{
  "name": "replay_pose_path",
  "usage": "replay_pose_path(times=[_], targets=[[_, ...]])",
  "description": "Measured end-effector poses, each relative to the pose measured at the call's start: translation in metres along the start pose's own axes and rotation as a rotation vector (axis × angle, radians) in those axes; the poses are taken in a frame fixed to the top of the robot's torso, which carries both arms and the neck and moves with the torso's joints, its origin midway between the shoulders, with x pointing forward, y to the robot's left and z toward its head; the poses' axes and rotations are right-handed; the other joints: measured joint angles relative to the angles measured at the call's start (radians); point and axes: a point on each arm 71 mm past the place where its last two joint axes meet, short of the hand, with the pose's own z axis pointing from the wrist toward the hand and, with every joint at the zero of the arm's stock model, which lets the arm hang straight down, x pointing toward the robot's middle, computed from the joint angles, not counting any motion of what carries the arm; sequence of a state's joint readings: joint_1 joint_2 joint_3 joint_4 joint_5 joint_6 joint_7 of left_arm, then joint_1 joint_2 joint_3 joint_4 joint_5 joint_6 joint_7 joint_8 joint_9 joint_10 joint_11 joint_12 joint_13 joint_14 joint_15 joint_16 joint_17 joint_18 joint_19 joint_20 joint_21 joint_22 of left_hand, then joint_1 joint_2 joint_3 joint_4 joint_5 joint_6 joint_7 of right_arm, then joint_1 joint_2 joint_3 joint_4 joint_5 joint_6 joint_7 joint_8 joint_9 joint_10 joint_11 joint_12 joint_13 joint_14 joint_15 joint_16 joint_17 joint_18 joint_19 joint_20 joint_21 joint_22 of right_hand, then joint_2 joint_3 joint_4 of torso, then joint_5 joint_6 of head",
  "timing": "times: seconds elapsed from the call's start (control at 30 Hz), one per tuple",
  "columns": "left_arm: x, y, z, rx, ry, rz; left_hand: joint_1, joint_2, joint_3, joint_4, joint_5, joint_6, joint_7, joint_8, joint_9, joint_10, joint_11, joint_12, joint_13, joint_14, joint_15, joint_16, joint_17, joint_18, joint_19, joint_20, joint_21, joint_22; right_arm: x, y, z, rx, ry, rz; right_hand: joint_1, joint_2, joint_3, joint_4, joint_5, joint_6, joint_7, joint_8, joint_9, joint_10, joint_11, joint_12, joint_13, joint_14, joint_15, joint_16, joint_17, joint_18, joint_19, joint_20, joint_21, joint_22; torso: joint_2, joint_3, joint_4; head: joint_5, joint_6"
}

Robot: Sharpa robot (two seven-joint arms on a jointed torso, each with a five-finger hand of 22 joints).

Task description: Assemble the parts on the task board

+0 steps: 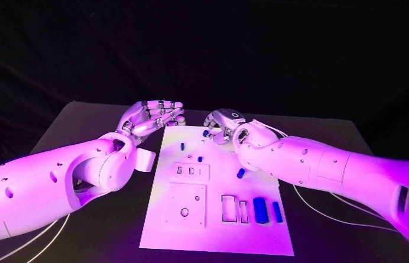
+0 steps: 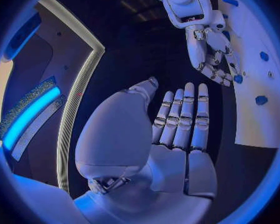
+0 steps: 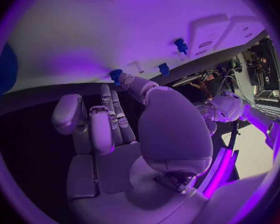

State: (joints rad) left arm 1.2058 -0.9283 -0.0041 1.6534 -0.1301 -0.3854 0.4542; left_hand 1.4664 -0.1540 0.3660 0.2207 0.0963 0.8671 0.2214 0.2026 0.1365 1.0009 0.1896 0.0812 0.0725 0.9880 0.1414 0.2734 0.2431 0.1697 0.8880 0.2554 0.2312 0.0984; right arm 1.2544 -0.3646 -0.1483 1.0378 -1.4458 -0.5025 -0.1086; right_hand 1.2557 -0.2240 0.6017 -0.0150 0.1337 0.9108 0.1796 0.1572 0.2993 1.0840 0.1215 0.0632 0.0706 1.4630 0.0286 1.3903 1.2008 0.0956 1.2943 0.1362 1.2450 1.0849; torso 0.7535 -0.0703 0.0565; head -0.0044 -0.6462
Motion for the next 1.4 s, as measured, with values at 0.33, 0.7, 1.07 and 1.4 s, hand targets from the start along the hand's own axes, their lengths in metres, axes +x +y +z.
replay_pose_path(times=[0.33,0.7,1.07,1.4], targets=[[-0.003,0.001,0.0,-0.003,-0.007,0.004,0.0,0.0,0.003,-0.003,0.0,0.0,0.0,0.0,0.0,0.0,0.0,0.0,0.0,-0.009,0.002,0.005,0.003,0.0,0.0,0.0,0.0,0.0,-0.012,-0.021,-0.021,0.016,-0.01,0.011,0.0,0.0,-0.004,0.001,0.0,-0.001,0.0,0.0,0.0,0.0,0.0,0.009,0.0,0.0,0.0,-0.001,-0.001,0.004,0.0,0.0,0.0,-0.002,0.0,0.0017,-0.005,0.002,0.001],[-0.012,0.002,0.001,-0.007,-0.026,0.015,0.0,0.0,0.003,-0.003,0.0,0.0,0.0,0.0,0.0,0.0,0.0,0.0,0.0,-0.009,0.002,0.005,0.003,0.0,0.0,0.0,0.0,0.0,-0.051,-0.06,-0.068,0.11,-0.057,0.139,0.005,-0.052,-0.099,0.002,0.088,-0.003,-0.019,-0.016,0.008,0.164,-0.031,0.157,0.082,0.003,-0.027,0.034,0.056,0.004,0.051,-0.026,0.049,0.088,-0.007,0.0108,-0.0205,0.007,0.011],[-0.015,0.003,0.001,-0.008,-0.029,0.016,0.0,0.0,0.003,-0.003,-0.004,0.0,0.0,0.0,0.0,0.0,0.0,0.0,0.0,-0.009,0.002,0.005,0.005,0.0,0.0,0.0,0.0,-0.001,-0.06,-0.101,-0.079,0.273,-0.004,0.256,0.149,0.033,-0.459,0.116,0.12,-0.152,0.004,0.115,0.071,0.238,-0.027,1.265,1.181,0.003,-0.011,0.15,0.107,-0.027,0.134,-0.01,0.155,0.223,-0.011,0.017,-0.0318,0.01,0.012],[-0.015,0.003,0.002,-0.01,-0.024,0.014,0.0,0.0,0.003,-0.003,-0.004,0.0,0.0,0.0,0.0,0.0,0.0,0.0,0.0,-0.009,0.002,0.005,0.005,0.0,0.0,0.0,0.0,-0.001,-0.047,-0.108,-0.074,0.323,0.078,0.293,0.171,0.04,-0.484,0.154,0.12,-0.16,0.009,0.153,0.081,0.31,-0.023,1.361,1.238,0.003,-0.011,0.16,0.107,-0.042,0.151,-0.007,0.181,0.223,-0.011,0.0166,-0.0317,0.01,0.007]])
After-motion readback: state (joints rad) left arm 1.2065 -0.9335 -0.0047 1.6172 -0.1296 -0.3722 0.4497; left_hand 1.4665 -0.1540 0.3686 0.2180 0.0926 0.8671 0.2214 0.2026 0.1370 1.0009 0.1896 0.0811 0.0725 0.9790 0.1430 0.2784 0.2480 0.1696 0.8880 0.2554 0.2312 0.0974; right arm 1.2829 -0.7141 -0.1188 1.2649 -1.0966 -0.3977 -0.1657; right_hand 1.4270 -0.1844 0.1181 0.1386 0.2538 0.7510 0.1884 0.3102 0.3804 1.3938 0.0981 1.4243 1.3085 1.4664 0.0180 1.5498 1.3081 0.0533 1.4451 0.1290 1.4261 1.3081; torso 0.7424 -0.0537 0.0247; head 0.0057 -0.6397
